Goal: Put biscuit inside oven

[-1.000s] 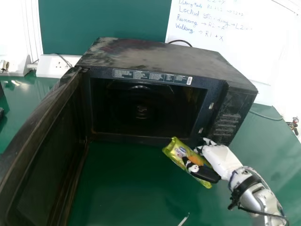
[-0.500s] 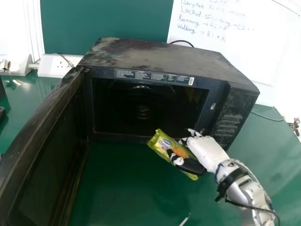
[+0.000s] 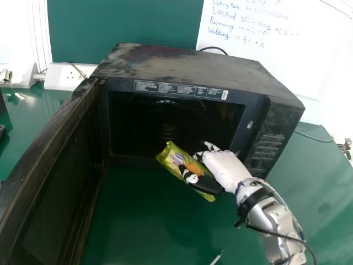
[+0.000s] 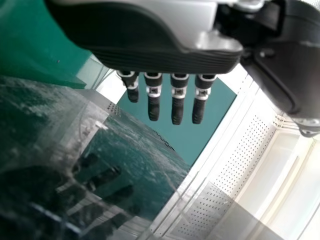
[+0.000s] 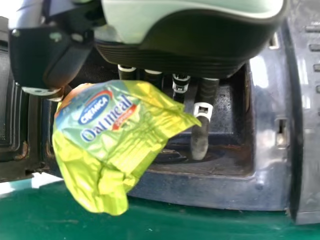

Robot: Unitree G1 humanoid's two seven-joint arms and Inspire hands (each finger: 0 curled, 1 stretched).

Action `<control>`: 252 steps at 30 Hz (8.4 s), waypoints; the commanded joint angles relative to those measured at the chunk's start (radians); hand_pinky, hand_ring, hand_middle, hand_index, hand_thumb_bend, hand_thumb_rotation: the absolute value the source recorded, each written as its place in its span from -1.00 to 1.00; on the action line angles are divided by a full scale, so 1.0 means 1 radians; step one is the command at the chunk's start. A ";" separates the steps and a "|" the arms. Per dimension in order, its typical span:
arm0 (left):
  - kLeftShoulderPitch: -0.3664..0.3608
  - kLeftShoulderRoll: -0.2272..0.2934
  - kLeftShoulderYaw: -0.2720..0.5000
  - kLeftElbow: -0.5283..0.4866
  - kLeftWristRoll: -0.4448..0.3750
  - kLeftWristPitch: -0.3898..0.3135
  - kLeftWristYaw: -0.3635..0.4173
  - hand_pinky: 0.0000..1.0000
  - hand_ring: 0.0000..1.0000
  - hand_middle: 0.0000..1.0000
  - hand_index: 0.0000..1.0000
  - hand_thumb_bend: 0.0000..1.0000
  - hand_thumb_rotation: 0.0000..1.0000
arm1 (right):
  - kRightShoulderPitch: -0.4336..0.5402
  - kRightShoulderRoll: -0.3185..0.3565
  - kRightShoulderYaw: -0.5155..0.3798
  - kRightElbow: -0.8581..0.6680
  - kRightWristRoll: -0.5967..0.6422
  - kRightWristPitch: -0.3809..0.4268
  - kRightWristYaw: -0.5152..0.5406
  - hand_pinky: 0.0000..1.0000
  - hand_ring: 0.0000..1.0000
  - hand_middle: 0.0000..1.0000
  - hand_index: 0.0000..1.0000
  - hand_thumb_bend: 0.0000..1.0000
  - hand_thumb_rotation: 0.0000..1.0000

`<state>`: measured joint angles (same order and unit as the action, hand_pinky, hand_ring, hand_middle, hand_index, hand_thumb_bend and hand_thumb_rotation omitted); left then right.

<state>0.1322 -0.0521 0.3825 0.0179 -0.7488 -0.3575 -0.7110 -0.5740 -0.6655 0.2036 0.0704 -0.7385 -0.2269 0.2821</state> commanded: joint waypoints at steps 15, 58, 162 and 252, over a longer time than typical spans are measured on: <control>0.018 0.000 -0.008 -0.010 -0.006 0.003 0.002 0.83 0.84 0.85 0.83 0.89 0.34 | -0.156 0.087 0.070 0.127 -0.042 0.004 -0.058 -0.48 -0.27 -0.17 0.06 0.05 -1.00; 0.059 -0.008 -0.023 -0.053 -0.004 -0.001 0.017 0.80 0.82 0.83 0.83 0.88 0.38 | -0.471 0.246 0.182 0.563 -0.065 0.073 -0.158 -0.52 -0.34 -0.07 0.00 0.06 -1.00; 0.179 -0.015 -0.096 -0.166 -0.024 -0.001 0.044 0.77 0.80 0.80 0.82 0.92 0.34 | -0.842 0.440 0.387 1.269 -0.072 0.063 -0.445 -0.35 -0.18 -0.02 -0.05 0.07 -1.00; 0.132 -0.004 -0.095 -0.136 -0.014 -0.002 0.048 0.78 0.78 0.77 0.82 0.93 0.32 | -0.509 0.239 0.194 0.899 0.106 -0.120 -0.496 -0.06 0.20 0.37 0.52 0.65 -0.45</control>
<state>0.2596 -0.0496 0.2857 -0.1203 -0.7598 -0.3604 -0.6579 -1.1064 -0.4108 0.4066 0.9952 -0.6371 -0.3386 -0.2090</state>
